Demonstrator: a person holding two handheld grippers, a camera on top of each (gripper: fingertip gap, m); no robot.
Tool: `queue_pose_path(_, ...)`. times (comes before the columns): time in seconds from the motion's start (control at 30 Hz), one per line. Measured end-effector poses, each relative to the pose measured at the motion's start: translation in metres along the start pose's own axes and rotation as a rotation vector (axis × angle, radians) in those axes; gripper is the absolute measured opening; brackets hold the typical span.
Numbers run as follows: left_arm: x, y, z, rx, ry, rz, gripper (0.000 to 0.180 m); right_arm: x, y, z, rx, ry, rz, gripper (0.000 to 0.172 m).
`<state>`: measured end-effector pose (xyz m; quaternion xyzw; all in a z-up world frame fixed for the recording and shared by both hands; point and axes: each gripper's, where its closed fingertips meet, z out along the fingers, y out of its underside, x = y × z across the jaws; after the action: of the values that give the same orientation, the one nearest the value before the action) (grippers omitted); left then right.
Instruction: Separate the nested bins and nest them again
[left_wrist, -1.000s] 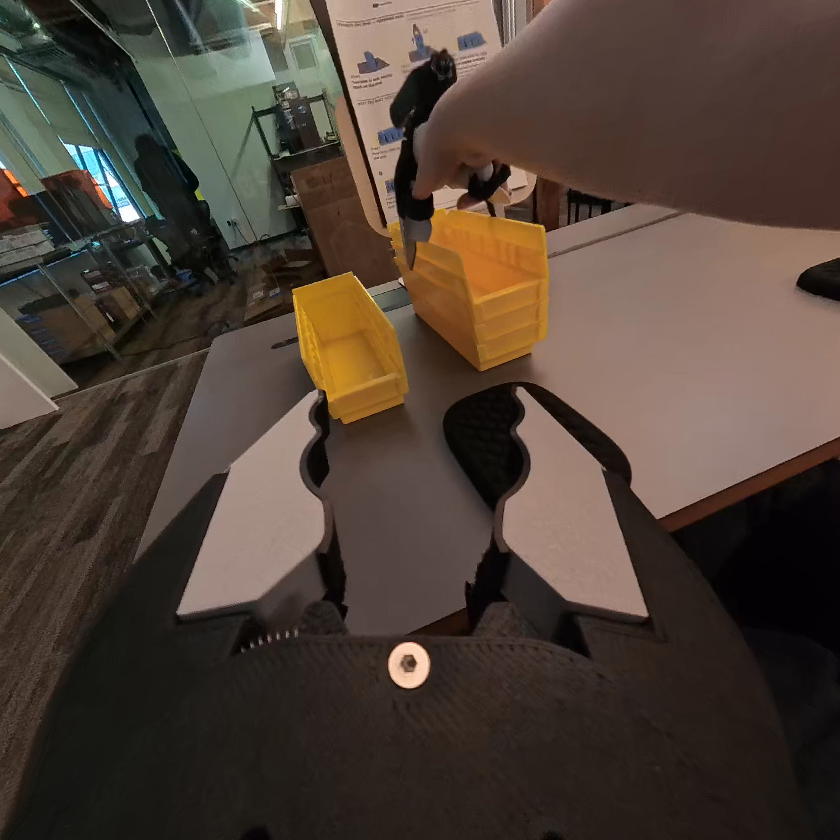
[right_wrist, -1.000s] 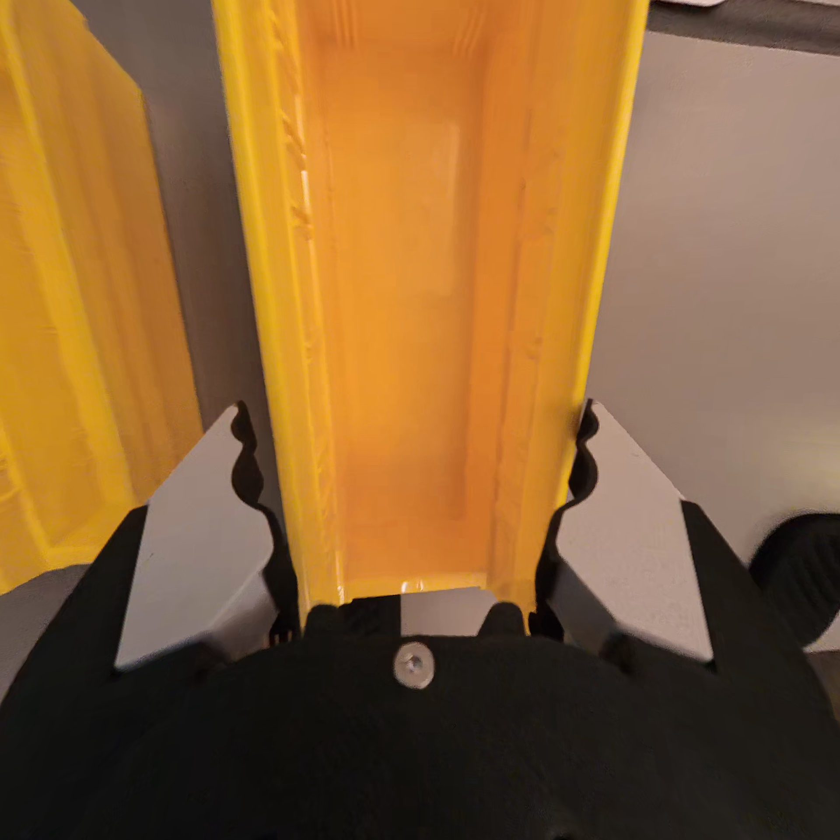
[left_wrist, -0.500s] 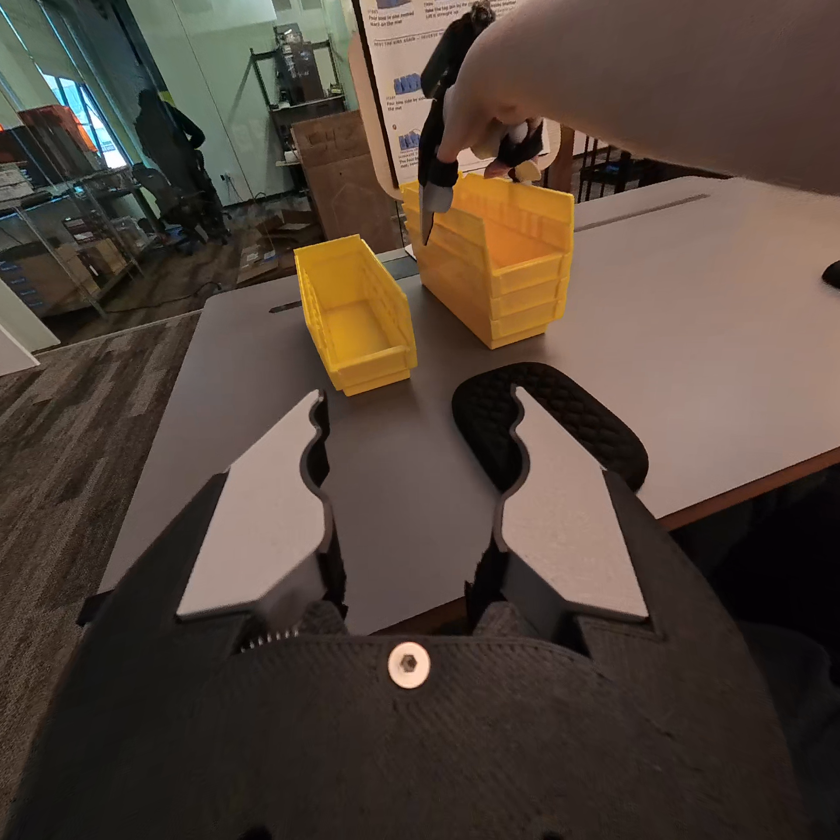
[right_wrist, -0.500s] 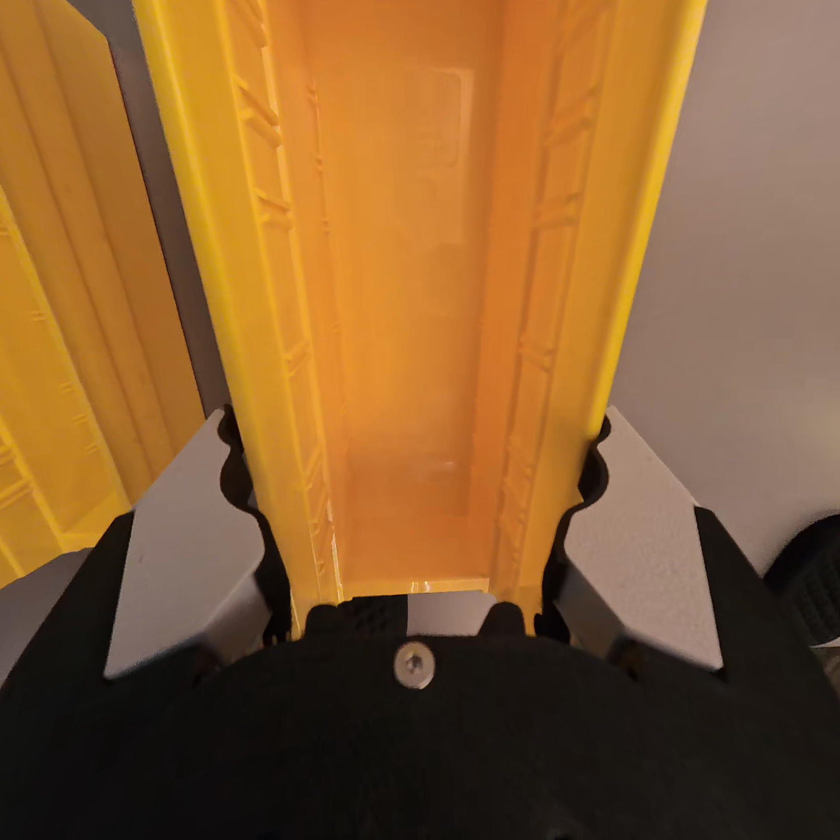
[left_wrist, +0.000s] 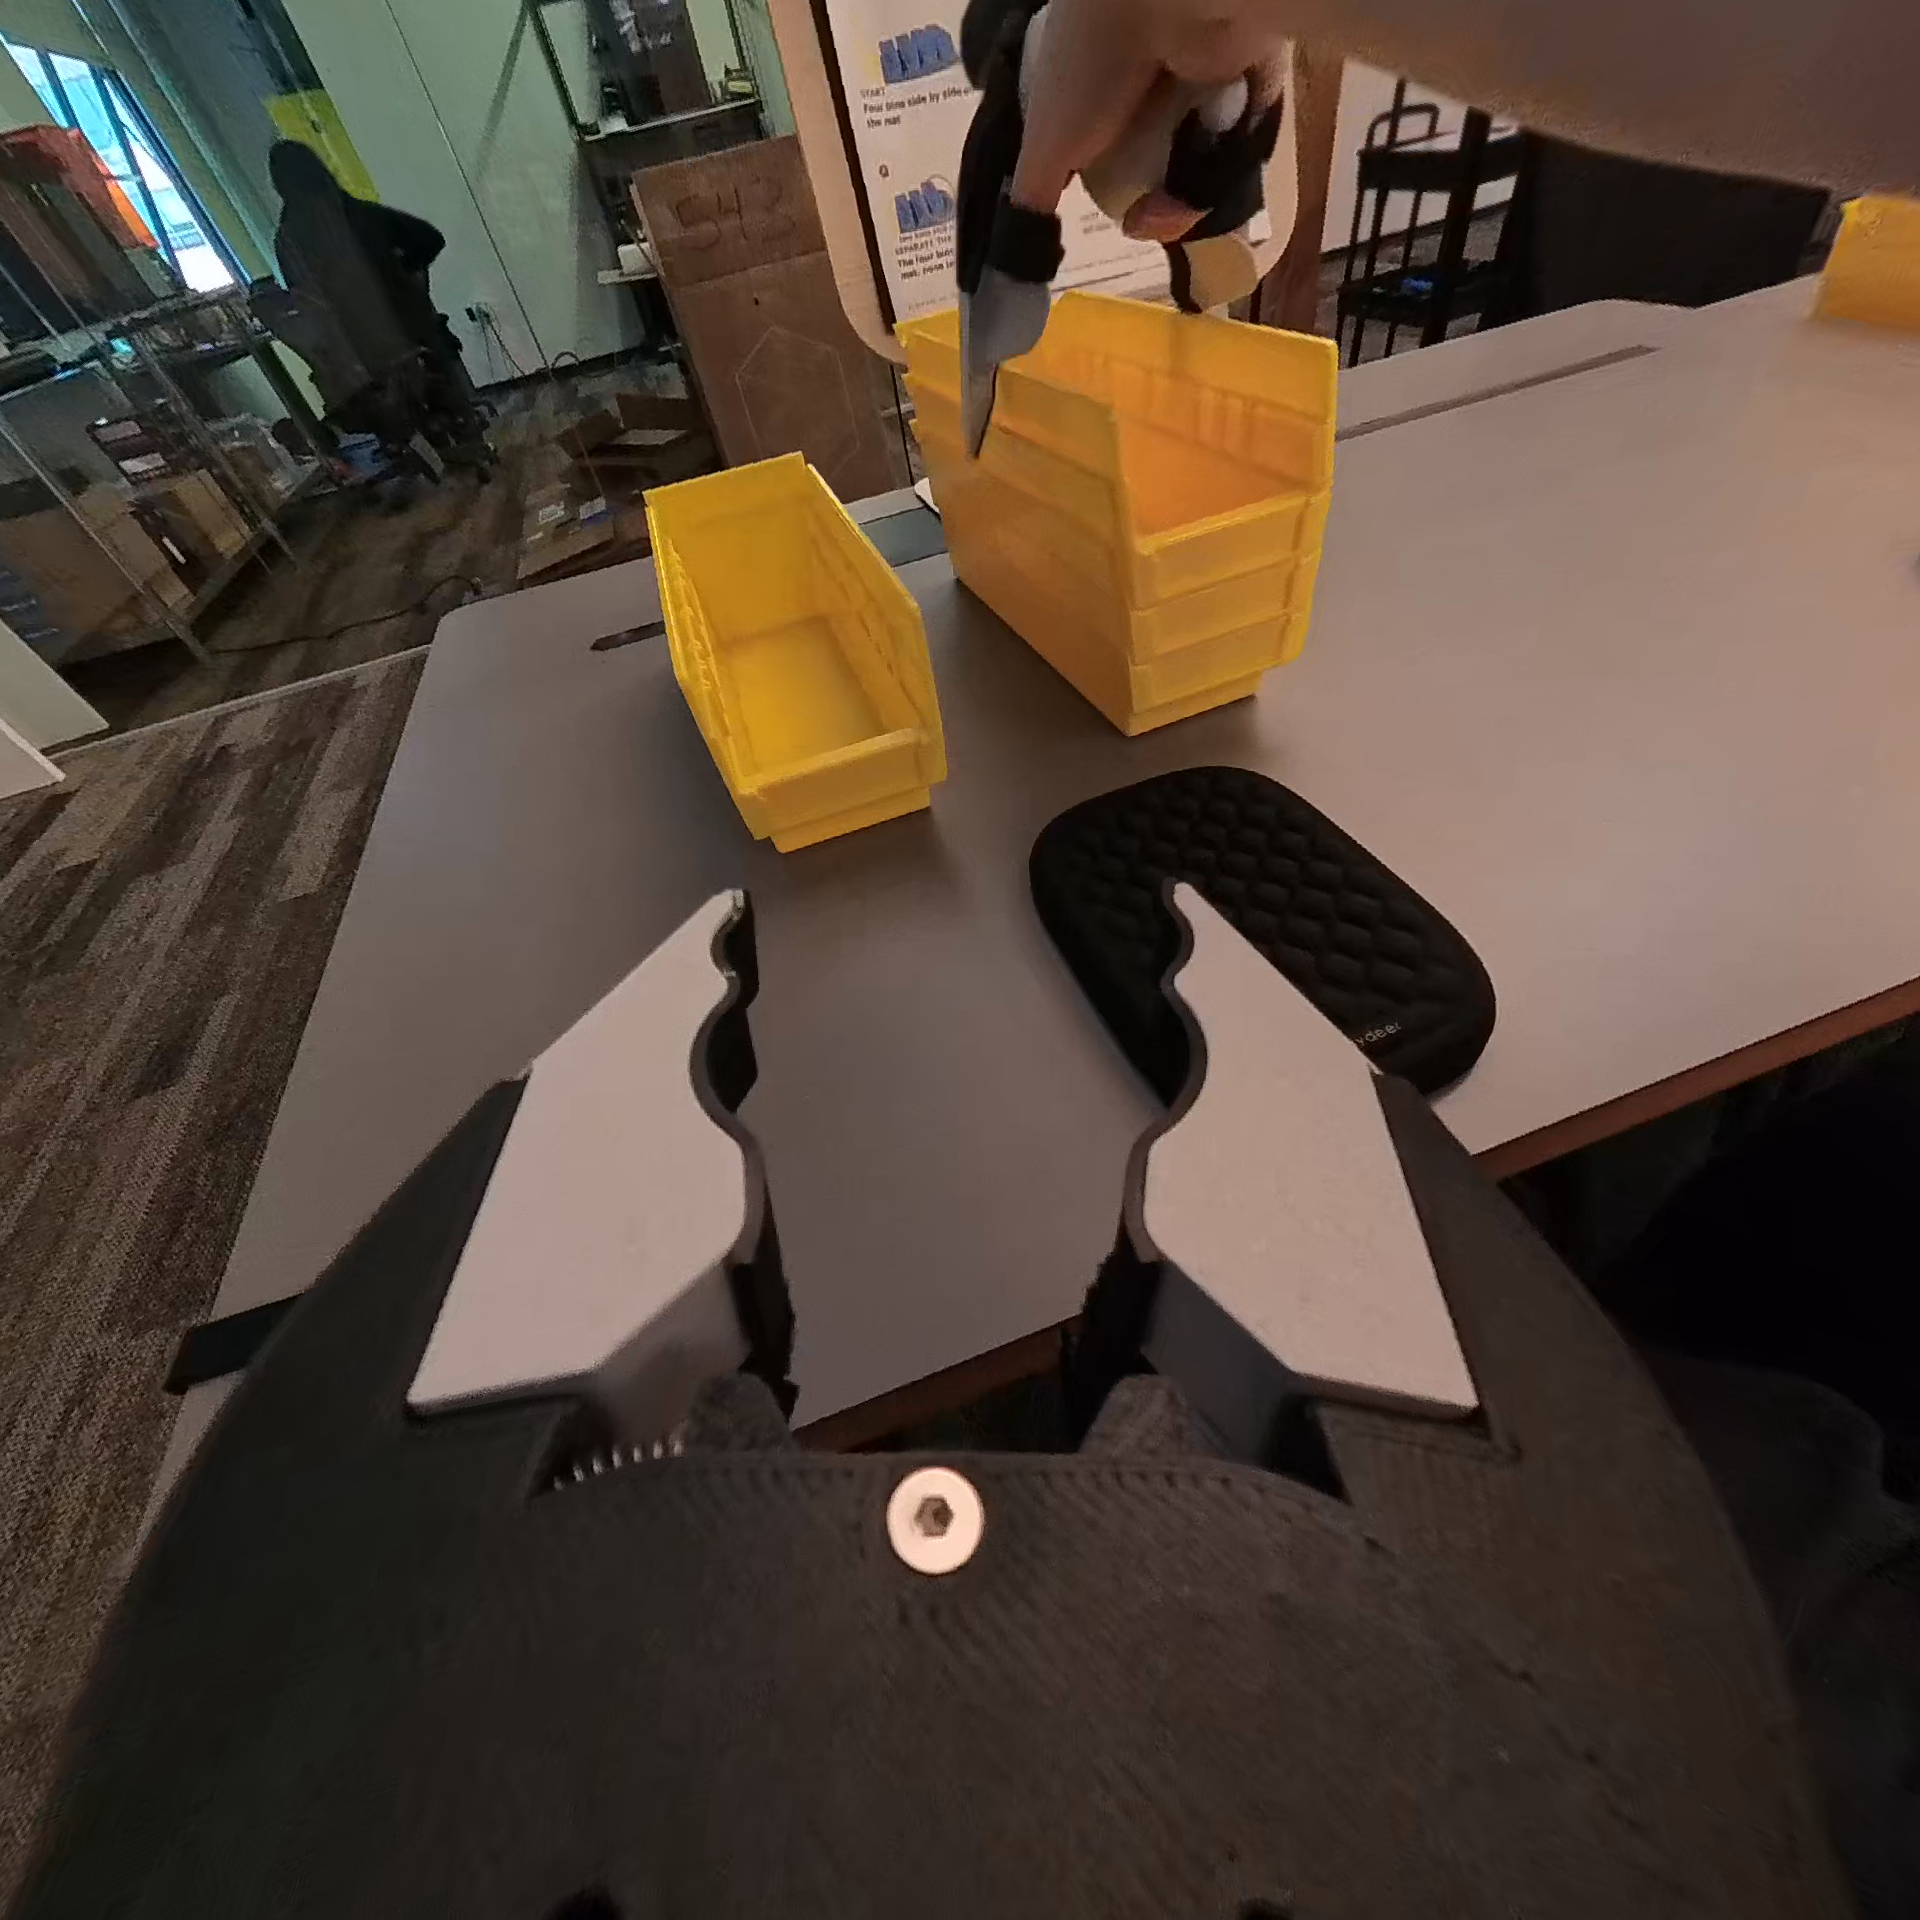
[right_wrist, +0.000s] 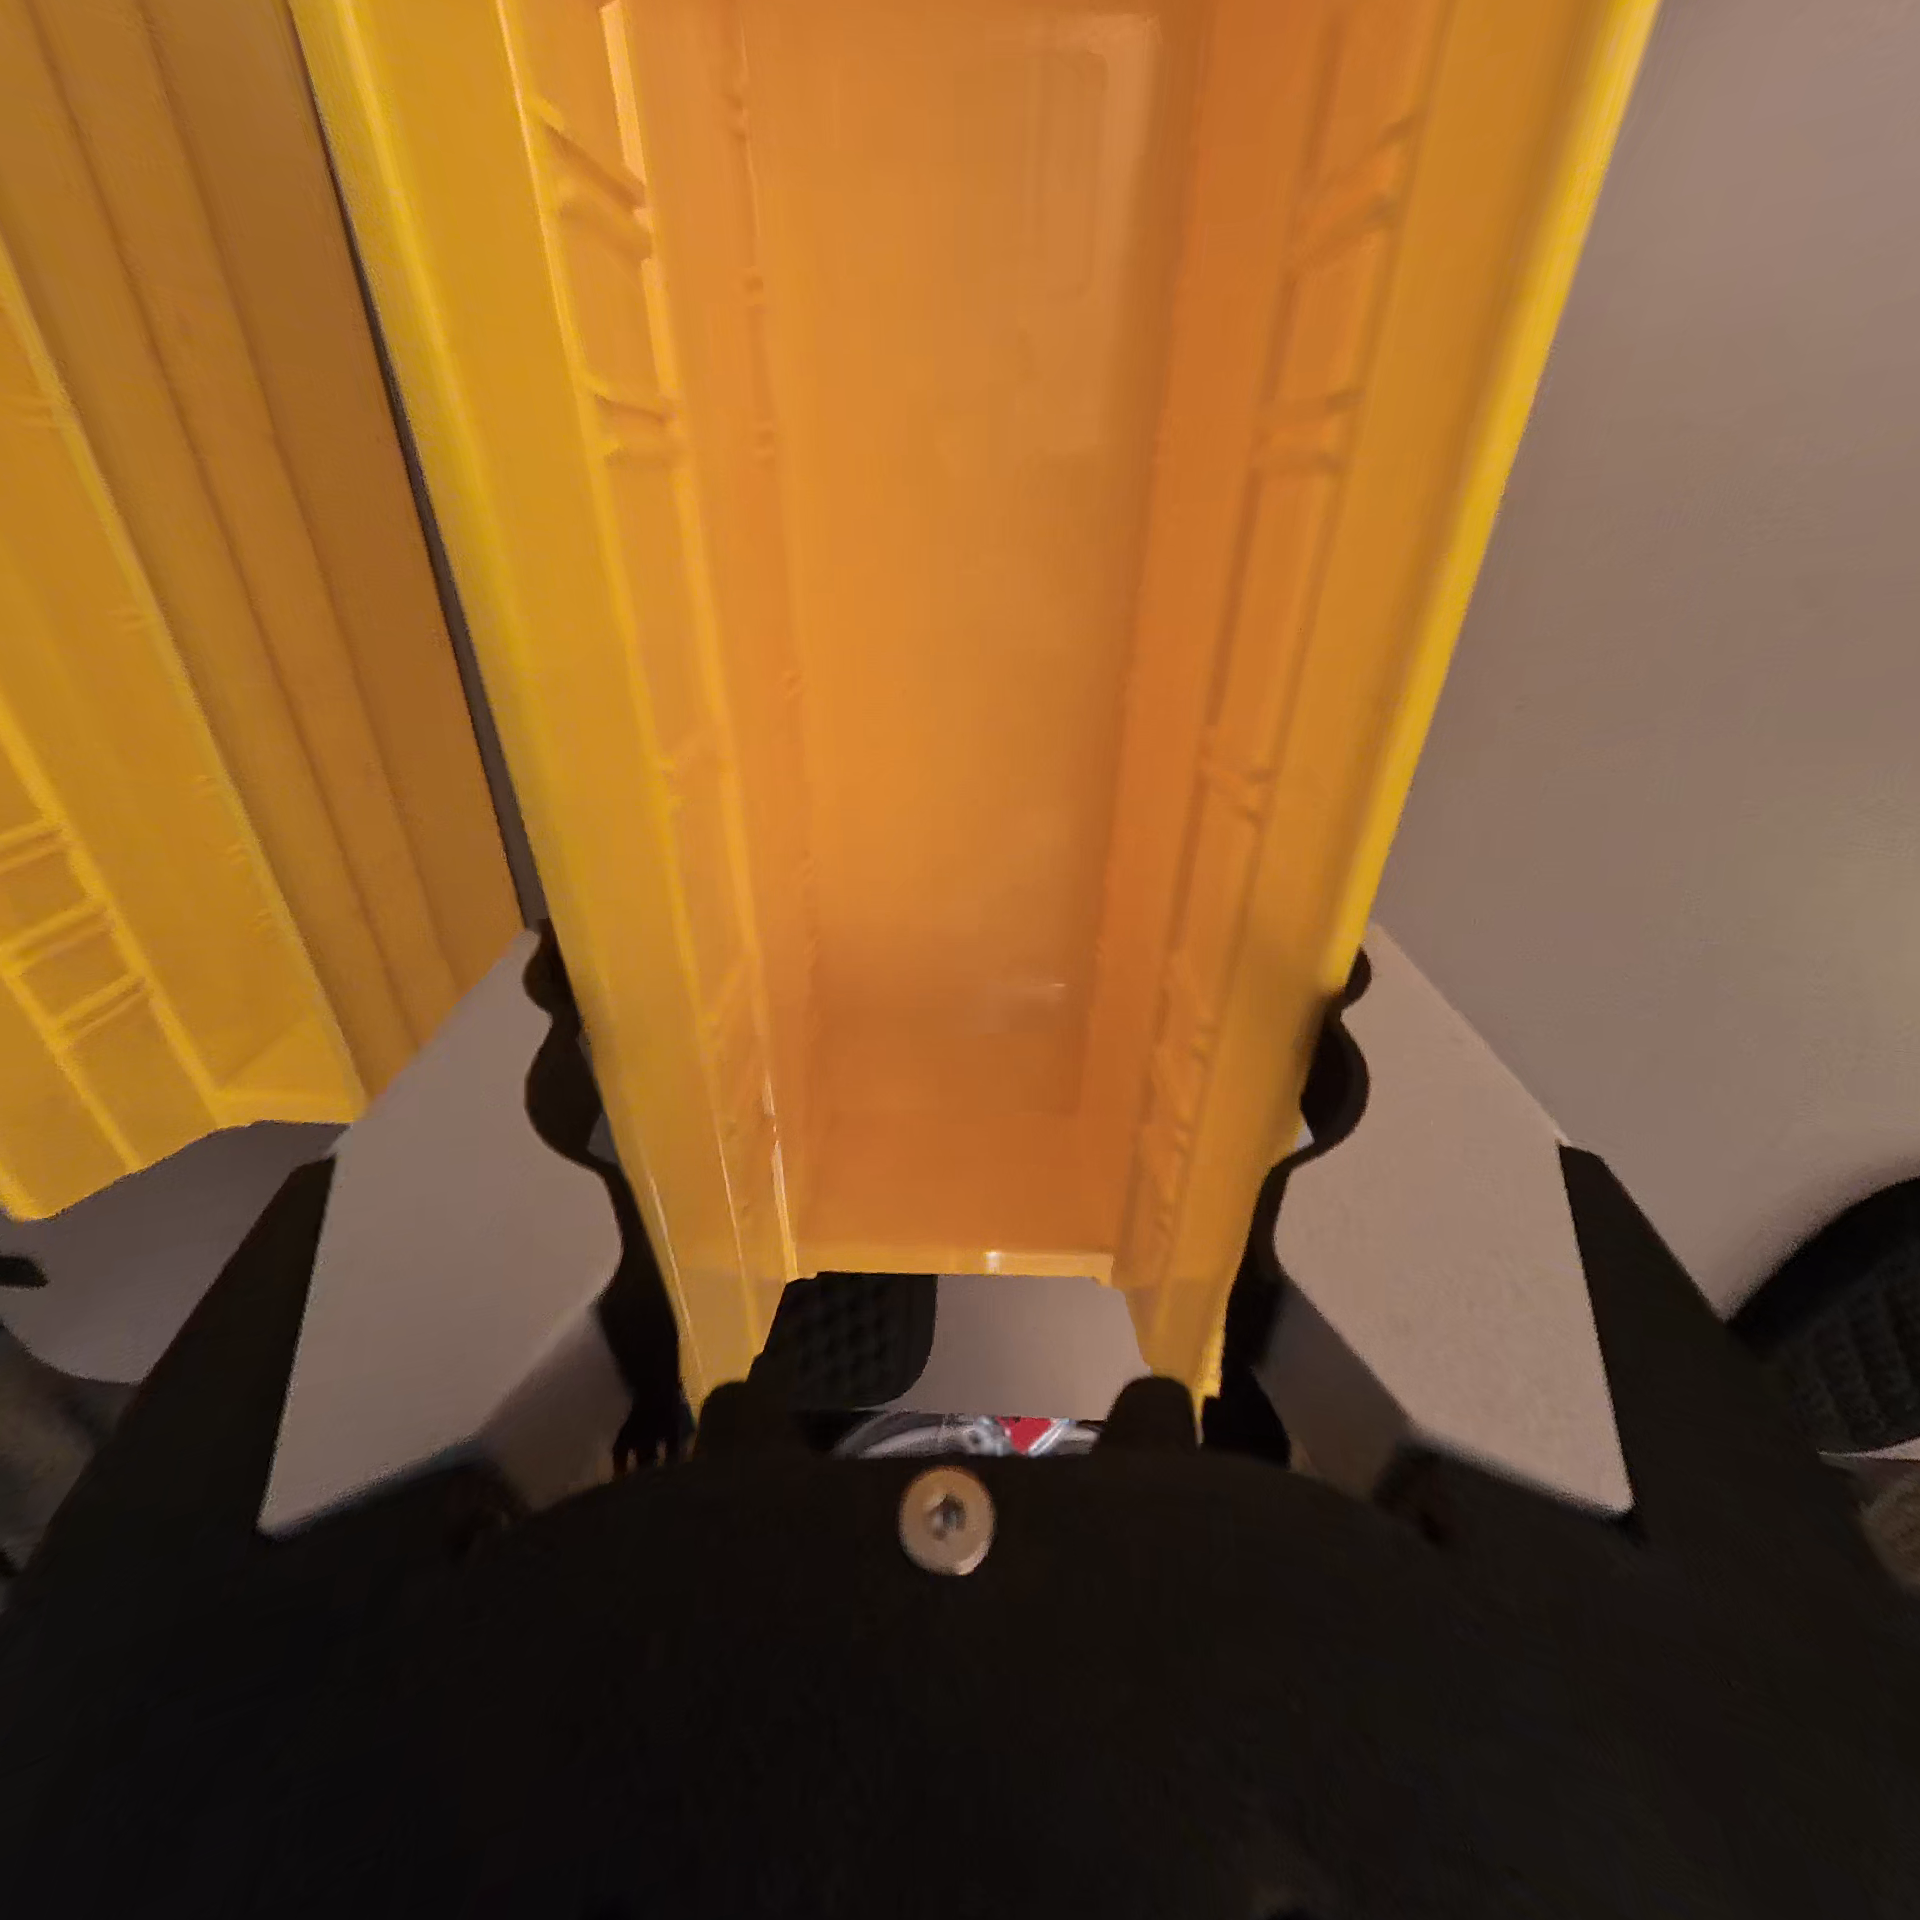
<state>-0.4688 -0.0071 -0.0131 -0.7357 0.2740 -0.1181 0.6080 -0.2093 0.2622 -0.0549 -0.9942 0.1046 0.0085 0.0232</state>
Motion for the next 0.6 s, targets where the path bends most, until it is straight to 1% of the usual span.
queue_pose_path(0.2,0.004,0.003,0.004,-0.017,0.025,-0.009,0.076,0.001,0.000,0.008,-0.006,-0.007,-0.021,0.150)
queue_pose_path(0.27,0.005,0.006,0.005,-0.034,0.028,-0.005,0.075,0.001,0.000,0.007,-0.006,0.003,-0.018,0.147)
queue_pose_path(0.47,0.006,0.015,0.011,-0.081,0.034,-0.001,0.075,0.000,-0.002,-0.001,0.005,-0.004,0.007,0.120)
queue_pose_path(0.6,0.007,0.022,0.016,-0.125,0.029,0.009,0.074,-0.001,-0.002,-0.005,0.006,-0.014,0.016,0.114)
